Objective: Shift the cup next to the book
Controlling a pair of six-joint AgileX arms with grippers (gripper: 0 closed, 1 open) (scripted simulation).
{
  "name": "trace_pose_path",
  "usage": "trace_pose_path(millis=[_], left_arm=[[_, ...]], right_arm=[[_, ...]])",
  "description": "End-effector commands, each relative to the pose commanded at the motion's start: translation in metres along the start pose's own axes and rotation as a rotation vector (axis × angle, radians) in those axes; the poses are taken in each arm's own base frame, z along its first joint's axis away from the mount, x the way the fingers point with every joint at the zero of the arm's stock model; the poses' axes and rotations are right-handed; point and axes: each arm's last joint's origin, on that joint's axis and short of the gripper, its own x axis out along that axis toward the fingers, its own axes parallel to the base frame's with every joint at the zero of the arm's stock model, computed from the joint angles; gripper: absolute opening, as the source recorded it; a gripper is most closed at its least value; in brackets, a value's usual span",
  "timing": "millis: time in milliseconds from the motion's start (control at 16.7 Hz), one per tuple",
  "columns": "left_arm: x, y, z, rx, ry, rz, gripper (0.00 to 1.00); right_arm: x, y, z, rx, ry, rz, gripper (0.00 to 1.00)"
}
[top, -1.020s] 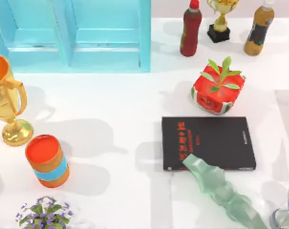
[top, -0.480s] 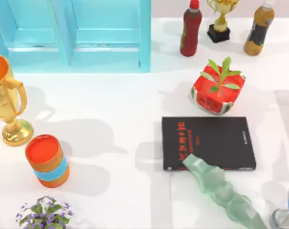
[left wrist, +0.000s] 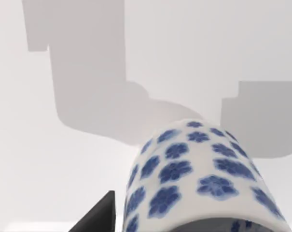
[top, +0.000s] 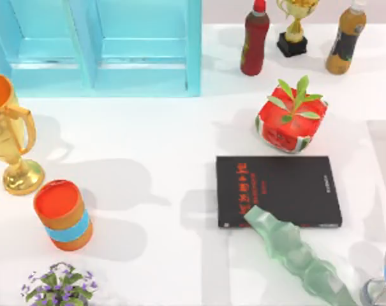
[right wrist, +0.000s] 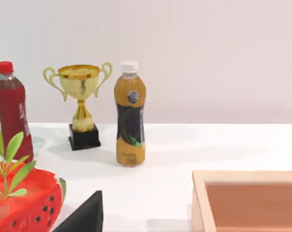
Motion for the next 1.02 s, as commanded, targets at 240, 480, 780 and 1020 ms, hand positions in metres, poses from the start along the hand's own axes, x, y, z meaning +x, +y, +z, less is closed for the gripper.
trace_pose_path(millis=[240, 480, 780, 1020], left_arm=[[0.0, 0.0, 0.0, 0.0, 0.0, 0.0, 0.47], [0.0, 0.0, 0.0, 0.0, 0.0, 0.0, 0.17], [0.0, 0.0, 0.0, 0.0, 0.0, 0.0, 0.0], [0.0, 0.0, 0.0, 0.0, 0.0, 0.0, 0.0]], right_arm=[[0.0, 0.0, 0.0, 0.0, 0.0, 0.0, 1.0], [0.0, 0.0, 0.0, 0.0, 0.0, 0.0, 1.0], [0.0, 0.0, 0.0, 0.0, 0.0, 0.0, 1.0], [0.0, 0.0, 0.0, 0.0, 0.0, 0.0, 1.0]])
